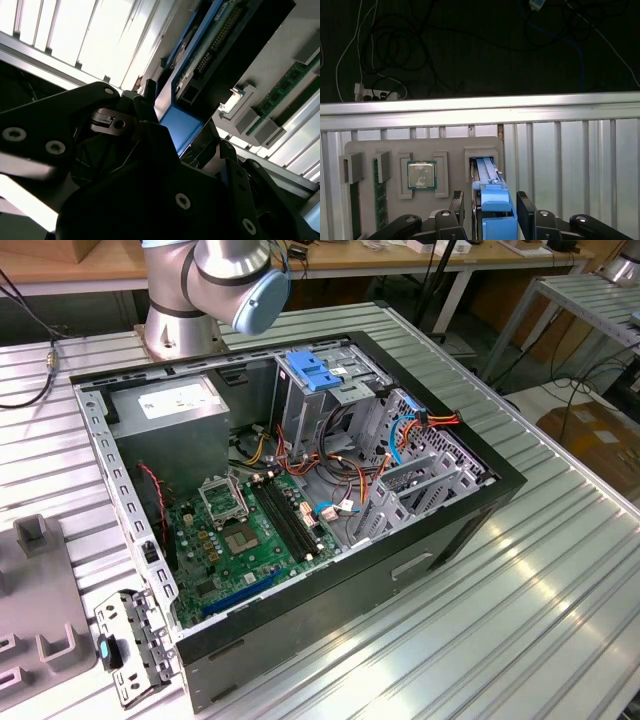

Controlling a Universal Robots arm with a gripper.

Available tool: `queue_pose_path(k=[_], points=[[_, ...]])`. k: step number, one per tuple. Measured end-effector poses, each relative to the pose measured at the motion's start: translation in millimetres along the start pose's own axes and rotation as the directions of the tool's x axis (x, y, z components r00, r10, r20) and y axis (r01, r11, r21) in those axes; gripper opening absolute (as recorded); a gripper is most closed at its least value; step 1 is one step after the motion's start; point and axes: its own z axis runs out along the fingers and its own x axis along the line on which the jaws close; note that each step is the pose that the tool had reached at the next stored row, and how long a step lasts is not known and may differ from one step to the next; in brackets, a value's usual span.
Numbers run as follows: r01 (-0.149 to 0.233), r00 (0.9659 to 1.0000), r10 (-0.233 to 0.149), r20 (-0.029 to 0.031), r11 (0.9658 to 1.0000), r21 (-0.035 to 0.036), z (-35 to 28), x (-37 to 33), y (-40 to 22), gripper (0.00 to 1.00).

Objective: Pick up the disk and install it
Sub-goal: 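Pick up the disk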

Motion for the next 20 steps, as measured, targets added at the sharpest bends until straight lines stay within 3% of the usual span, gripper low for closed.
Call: queue_pose_path(k=[11, 12, 20], points=[[0.0, 1.0, 0.0, 0.001, 1.0, -0.0004, -0.1, 0.1, -0.1, 0.53], [0.0, 1.0, 0.0, 0.0011, 1.0, -0.0004, -0.1, 0.1, -0.1, 0.39], [0.0, 1.0, 0.0, 0.0017, 1.0, -0.0004, -0.1, 0.1, -0.1, 0.37]])
